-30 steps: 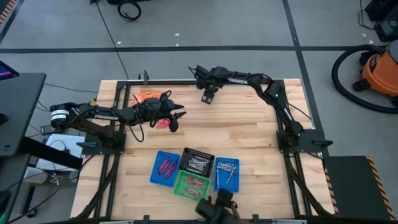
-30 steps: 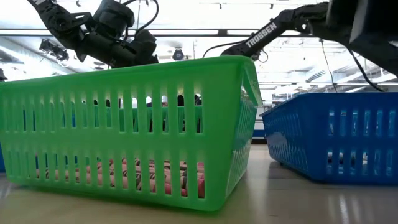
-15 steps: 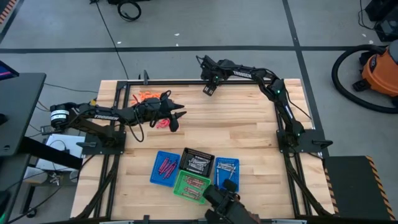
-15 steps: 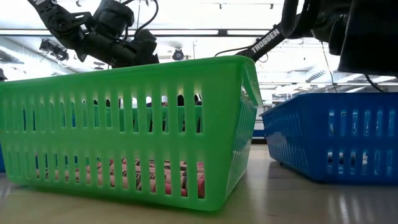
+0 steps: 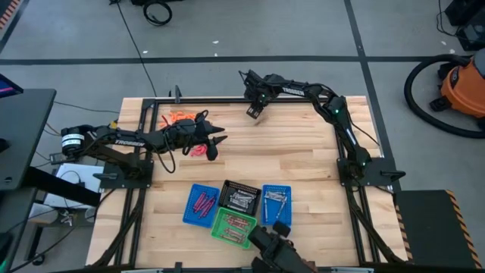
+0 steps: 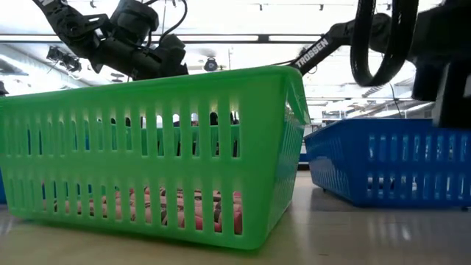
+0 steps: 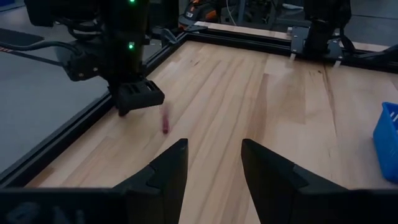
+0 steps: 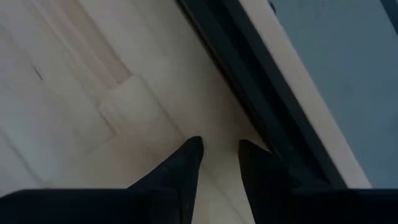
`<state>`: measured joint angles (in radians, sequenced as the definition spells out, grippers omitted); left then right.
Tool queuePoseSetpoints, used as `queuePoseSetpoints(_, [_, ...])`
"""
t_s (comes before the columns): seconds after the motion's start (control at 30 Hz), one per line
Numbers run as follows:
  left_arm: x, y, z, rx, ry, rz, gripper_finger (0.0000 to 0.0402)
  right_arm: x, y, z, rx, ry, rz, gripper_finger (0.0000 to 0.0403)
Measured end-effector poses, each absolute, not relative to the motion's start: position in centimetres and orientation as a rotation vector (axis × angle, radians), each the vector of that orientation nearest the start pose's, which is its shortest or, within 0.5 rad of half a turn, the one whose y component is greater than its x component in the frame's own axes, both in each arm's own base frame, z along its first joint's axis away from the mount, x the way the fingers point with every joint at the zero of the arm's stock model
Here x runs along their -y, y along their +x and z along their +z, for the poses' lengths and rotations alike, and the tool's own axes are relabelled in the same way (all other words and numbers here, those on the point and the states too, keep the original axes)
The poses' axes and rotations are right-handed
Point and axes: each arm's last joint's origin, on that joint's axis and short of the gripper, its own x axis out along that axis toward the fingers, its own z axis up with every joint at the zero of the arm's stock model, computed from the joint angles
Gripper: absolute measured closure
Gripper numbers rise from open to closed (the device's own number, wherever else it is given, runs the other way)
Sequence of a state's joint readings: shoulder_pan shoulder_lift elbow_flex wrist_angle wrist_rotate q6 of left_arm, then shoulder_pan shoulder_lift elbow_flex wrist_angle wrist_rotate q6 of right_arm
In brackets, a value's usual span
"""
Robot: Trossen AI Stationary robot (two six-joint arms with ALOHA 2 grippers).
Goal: Sort crayons
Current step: Put the dark red crayon into the left blue bin
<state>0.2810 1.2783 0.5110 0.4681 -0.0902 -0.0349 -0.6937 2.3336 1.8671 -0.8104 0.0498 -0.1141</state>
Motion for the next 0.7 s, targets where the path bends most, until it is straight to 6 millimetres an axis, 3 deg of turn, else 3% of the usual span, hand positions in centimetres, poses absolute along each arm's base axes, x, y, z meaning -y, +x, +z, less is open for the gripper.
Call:
queuePoseSetpoints(0.23, [-7.3, 24.4, 20.1, -0.292, -0.066, 0.373, 0.0239, 29.2, 36.8, 15.1, -1.311, 0.319, -0.55, 0.0281])
queuePoseSetpoints(0.37, [-7.3, 24.3, 20.1, -0.296, -0.066, 0.373, 0.0239, 27.4, 37.1, 16.6, -1.354, 0.298, -0.499, 0.0281])
queuePoseSetpoints(0.5, [-7.2, 24.2, 19.6, -0.346, -0.084, 0.371, 0.0239, 23.3, 37.6, 19.3, -1.397, 0.255, -0.364, 0.0281])
queuePoseSetpoints(0.7, [-7.1, 24.2, 19.5, -0.356, -0.085, 0.37, 0.0239, 15.3, 38.2, 18.7, -1.457, 0.082, -0.216, 0.0281])
